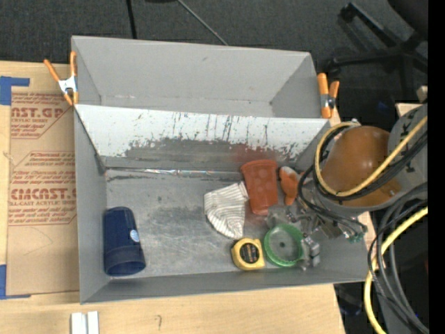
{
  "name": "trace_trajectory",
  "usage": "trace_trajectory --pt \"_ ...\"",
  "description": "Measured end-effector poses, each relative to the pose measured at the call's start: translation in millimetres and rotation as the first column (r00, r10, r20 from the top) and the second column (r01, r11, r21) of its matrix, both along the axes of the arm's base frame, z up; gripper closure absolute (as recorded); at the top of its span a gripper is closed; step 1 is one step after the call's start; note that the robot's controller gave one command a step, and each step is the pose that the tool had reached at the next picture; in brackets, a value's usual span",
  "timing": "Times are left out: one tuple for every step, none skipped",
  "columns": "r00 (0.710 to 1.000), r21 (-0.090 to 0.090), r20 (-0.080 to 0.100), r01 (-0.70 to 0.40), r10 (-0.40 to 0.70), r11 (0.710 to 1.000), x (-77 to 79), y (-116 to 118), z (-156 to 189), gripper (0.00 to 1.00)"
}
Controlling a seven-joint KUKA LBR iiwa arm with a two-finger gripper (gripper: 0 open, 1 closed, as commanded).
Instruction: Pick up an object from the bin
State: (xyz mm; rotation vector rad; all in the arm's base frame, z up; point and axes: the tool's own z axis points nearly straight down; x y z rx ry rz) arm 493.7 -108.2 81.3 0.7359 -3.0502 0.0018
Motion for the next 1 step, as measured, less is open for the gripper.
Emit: trace_trajectory --pt "1.000 0.001 0.009 0.004 -0.004 1.000 1.0 0.4 9.8 1.00"
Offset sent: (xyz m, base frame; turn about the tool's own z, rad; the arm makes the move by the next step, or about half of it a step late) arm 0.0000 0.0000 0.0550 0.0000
